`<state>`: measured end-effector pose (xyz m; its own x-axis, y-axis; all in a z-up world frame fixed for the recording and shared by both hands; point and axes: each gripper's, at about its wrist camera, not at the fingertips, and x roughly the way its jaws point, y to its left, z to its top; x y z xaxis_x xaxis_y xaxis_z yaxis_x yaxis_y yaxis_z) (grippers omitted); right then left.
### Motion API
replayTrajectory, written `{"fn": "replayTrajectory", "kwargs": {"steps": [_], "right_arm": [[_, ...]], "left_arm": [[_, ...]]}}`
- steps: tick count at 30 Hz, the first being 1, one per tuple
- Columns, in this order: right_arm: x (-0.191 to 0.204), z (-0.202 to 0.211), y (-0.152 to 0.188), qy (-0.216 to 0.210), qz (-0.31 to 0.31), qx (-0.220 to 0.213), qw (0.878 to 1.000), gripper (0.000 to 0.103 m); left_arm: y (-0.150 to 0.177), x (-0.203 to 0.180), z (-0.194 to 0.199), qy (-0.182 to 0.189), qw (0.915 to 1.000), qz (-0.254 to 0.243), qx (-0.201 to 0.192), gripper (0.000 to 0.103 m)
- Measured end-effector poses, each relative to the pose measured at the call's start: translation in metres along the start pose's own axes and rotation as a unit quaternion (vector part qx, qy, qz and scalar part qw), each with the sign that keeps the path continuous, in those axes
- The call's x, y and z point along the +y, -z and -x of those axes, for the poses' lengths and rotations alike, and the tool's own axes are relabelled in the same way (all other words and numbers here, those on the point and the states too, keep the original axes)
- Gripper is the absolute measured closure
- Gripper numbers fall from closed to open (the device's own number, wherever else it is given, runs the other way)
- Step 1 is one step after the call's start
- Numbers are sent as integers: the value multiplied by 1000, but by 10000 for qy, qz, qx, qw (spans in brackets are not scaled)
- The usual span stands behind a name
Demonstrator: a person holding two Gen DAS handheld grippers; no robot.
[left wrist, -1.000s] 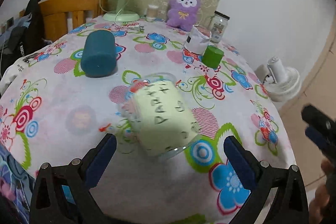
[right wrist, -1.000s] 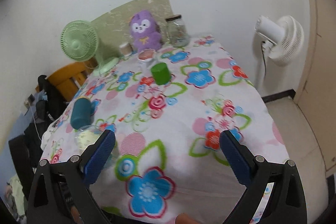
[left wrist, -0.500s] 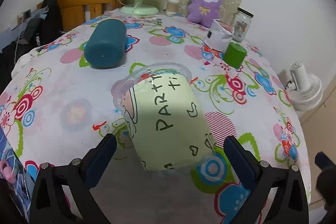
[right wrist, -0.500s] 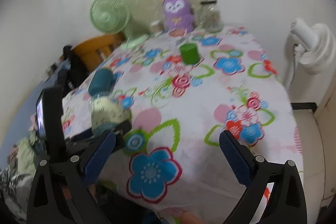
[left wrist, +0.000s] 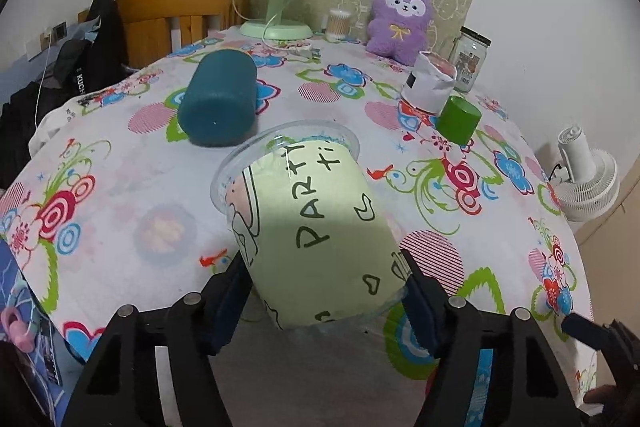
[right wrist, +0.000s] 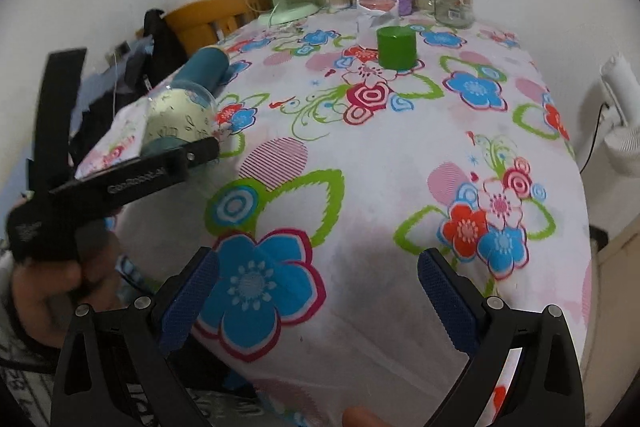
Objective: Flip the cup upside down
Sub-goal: 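Rotate the held cup with the left gripper until its rim points down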
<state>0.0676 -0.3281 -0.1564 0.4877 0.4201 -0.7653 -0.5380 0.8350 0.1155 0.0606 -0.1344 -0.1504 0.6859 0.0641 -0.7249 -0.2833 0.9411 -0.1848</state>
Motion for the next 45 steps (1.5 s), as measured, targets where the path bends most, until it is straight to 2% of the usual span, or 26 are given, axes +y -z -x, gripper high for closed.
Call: {"fn": "replayTrajectory", "kwargs": {"steps": [5,12,17,22,29,33,37,41,45], "right_arm": [[4,0,-8,-58,75,-94,9999,3],[27,-8,-16,-249,374,-111,9989,3],[50,-18,-17,-354,614,-59,9975,3],[67,-26,-19,-469,690,-30,9965,3],[84,-34,-21,-595,806,6,9950,3],[90,-38,-21,-606,866,58,9944,3],[94,-38,-21,-621,881,76,9941,3],[94,-39,-20,-579,858,94,9946,3],[92,-38,-20,-544,821,112,9951,3]], "left_arm": [[-7,3,9,22,9998,-186,62,33],[-17,16,23,270,9976,-378,505,33],[-30,29,40,252,9972,-580,411,33],[-41,40,52,261,9942,-920,498,33],[-48,54,60,213,9849,-1490,853,33],[-52,57,59,178,9763,-1838,1126,33],[-52,56,60,186,9704,-2095,1190,32],[-48,56,55,315,9722,-2038,1107,32],[-26,57,34,491,9759,-1828,1090,32]]}}
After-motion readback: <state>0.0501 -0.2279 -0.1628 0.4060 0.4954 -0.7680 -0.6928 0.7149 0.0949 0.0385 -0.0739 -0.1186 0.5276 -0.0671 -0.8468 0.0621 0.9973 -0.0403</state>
